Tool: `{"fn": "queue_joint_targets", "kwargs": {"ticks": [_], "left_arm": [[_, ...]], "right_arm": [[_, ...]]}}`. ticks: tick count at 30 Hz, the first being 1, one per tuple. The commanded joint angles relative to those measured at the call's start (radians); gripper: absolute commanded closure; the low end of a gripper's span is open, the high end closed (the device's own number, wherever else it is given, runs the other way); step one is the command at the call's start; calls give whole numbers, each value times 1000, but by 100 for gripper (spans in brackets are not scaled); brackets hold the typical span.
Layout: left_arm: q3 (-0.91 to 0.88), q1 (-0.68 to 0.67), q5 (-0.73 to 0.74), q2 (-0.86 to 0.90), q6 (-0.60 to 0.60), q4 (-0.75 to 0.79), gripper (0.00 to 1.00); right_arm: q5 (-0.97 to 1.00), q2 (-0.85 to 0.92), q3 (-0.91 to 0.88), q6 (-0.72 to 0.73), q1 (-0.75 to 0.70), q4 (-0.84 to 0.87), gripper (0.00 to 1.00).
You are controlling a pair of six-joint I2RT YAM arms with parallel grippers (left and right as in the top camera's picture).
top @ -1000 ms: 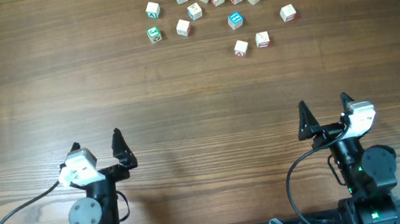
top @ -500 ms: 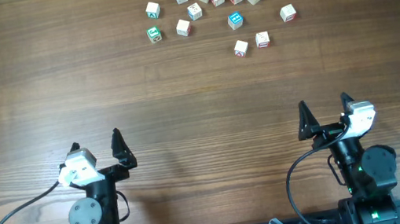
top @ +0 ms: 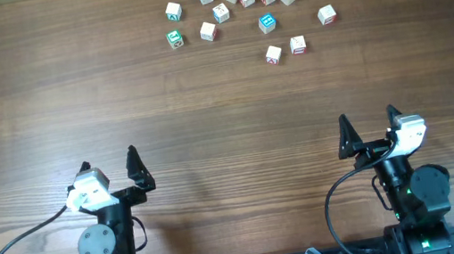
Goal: Form a horizontal line
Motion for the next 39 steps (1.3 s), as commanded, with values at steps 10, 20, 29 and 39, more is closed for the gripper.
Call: {"fn": "queue_joint_targets", "kwargs": {"ticks": [10, 20, 29, 39], "left_arm": [[-3, -6, -20, -15, 20, 2, 0], [-3, -6, -20, -15, 20, 2, 0], [-3, -6, -16, -15, 19, 6, 0], [129, -6, 388, -15, 12, 57, 0]], "right_arm": [[19, 4, 1, 2, -5, 2, 0], [18, 4, 1, 2, -5, 2, 0], [18, 4, 1, 2, -5, 2, 0], [18, 4, 1, 2, -5, 2, 0]]}}
